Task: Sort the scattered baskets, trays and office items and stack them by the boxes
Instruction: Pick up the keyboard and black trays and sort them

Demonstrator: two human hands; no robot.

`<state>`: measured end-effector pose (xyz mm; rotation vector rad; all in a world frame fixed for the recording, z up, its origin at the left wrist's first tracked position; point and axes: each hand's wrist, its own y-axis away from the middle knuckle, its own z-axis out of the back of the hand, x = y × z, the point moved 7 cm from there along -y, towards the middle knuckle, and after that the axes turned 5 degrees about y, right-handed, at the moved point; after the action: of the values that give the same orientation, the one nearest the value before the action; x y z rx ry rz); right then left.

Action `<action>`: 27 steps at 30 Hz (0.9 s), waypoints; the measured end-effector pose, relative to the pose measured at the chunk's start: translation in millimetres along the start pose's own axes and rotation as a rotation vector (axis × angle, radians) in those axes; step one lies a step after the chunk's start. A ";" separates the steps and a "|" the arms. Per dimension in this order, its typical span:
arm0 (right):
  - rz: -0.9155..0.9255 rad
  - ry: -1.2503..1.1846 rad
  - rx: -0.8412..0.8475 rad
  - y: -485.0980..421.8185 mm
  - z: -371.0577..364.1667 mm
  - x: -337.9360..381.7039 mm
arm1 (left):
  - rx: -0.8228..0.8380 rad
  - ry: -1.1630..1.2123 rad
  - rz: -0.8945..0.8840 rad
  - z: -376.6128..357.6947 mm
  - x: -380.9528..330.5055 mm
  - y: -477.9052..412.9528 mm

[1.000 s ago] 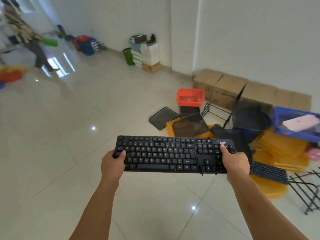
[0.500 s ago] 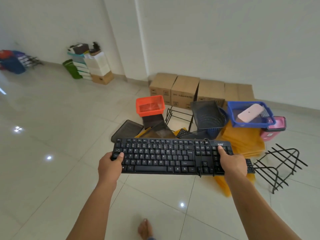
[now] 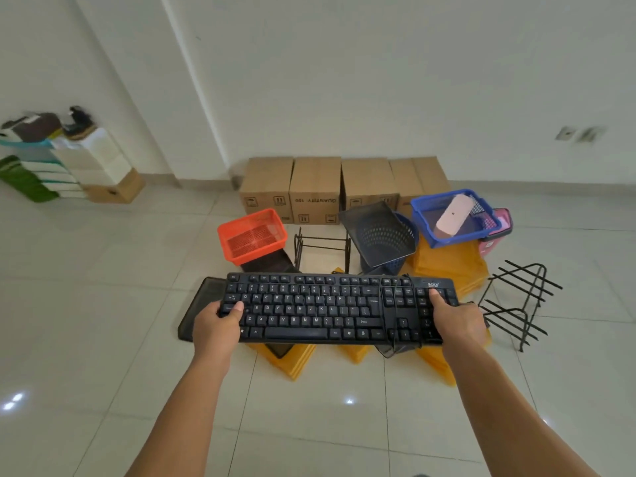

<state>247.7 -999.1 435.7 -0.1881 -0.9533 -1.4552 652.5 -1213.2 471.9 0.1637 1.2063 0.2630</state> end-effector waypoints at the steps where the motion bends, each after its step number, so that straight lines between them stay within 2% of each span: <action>1: -0.005 0.004 -0.003 -2.7 -2.6 3.8 | 0.008 -0.004 -0.003 -5.0 -3.3 -9.5; 10: -0.035 0.008 0.005 -60.5 -16.1 42.4 | 0.037 -0.040 0.019 -69.0 -22.4 -69.8; 19: -0.041 0.048 0.029 -187.3 -39.5 103.9 | 0.020 -0.057 0.046 -177.4 -68.3 -134.2; 27: -0.031 0.060 0.130 -287.6 -57.3 167.4 | -0.015 -0.049 0.078 -254.0 -100.1 -168.4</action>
<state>-10.4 -1210.4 383.5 -0.0339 -1.0018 -1.4139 400.5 -1407.0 428.6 0.2036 1.1503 0.3343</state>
